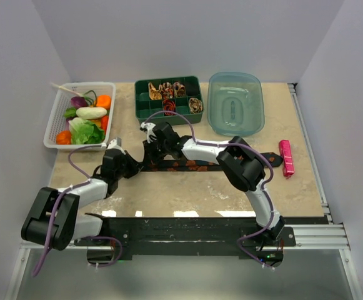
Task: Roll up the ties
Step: Roll the tie at the center of the board.
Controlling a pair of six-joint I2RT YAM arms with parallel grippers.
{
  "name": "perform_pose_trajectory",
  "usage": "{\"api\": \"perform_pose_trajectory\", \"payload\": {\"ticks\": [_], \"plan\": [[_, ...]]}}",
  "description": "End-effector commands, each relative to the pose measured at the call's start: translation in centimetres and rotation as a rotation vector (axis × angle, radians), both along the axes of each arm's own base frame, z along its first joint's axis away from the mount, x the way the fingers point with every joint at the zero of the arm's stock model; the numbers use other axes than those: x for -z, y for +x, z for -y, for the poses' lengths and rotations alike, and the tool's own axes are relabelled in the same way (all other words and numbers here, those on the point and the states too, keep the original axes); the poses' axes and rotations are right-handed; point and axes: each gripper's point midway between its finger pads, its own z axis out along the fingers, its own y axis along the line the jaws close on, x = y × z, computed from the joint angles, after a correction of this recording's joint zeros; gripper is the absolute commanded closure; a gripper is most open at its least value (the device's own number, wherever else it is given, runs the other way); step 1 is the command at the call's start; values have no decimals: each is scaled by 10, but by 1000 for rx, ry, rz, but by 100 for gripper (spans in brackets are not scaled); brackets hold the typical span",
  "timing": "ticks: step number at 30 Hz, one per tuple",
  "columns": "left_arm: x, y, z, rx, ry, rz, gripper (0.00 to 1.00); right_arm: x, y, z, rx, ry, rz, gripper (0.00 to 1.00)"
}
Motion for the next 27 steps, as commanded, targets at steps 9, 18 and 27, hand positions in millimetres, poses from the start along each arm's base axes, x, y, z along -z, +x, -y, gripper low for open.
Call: {"api": "perform_pose_trajectory", "payload": {"ticks": [9, 18, 27], "plan": [[-71, 27, 4, 12, 8, 161, 77, 19, -3, -4, -7, -21, -13, 100], [-73, 27, -25, -43, 96, 125, 47, 29, -6, 3, -11, -62, -25, 100], [-47, 9, -50, -71, -20, 87, 41, 35, -6, 4, -13, -75, -37, 100]]}}
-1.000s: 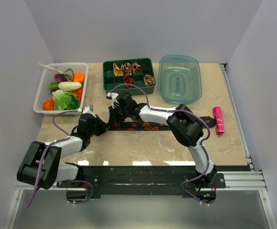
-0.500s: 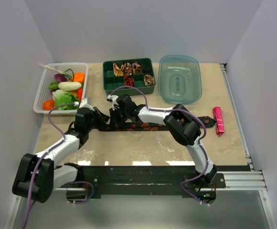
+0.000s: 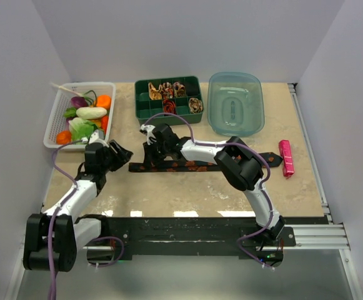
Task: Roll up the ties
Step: Roll the tie at the center of the board.
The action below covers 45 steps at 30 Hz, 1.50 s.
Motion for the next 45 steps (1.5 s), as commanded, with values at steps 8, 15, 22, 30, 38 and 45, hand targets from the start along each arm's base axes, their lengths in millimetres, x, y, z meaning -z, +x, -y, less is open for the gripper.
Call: {"api": "perform_pose_trajectory", "payload": {"ticks": [8, 15, 22, 30, 38, 45], "plan": [[37, -18, 12, 58, -151, -20, 44, 19, -6, 2, -19, -50, -28, 100], [48, -22, 11, 25, -172, -39, 50, 18, -6, 2, -19, -54, -28, 100], [50, -22, 8, 10, -160, -21, 64, 22, -7, 1, -28, -53, -38, 100], [43, -20, 6, 20, -138, 23, 93, 17, -7, -2, -33, -41, -36, 100], [35, -16, 2, 43, -75, 32, 100, -2, -1, -6, -22, -12, -8, 100], [27, -12, -2, 74, -6, 25, 100, -17, 2, -8, -14, 13, 7, 100]]}}
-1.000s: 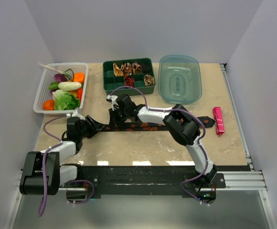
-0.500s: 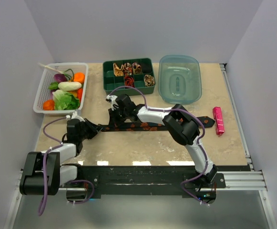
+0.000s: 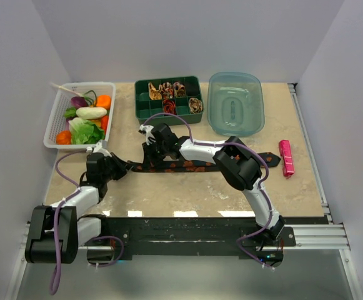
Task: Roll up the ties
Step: Roll the tie at the center of the board.
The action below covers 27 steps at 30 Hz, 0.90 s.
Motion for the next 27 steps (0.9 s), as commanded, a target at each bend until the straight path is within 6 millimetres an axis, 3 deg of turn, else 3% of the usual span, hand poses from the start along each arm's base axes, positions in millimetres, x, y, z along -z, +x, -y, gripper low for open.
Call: {"api": "perform_pose_trajectory", "payload": {"ticks": [1, 11, 27], "plan": [[-23, 17, -8, 16, 77, 70, 100, -21, 3, -7, -8, 28, 28, 100], [-30, 22, -14, 8, 156, 63, 100, -35, 7, -15, -1, 65, 36, 100], [-44, 32, 1, 17, 301, 36, 100, -56, 4, -23, -13, 123, 41, 100]]}}
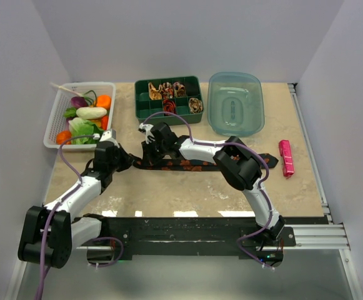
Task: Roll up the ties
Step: Roll the tie at the center of the board.
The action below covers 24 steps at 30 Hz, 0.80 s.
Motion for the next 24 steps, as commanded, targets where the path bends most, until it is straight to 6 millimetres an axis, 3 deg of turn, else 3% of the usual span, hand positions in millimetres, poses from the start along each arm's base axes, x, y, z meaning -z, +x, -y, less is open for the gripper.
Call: {"api": "perform_pose_trajectory", "payload": {"ticks": [1, 12, 24], "plan": [[-16, 14, -8, -42, 80, 32, 100, -52, 2, -18, -22, 107, 55, 100], [-20, 18, -17, -85, 122, 32, 100, -62, 3, -22, -23, 139, 68, 100], [-19, 18, -10, -63, 141, 10, 100, -64, 10, -33, -8, 171, 66, 100]]}}
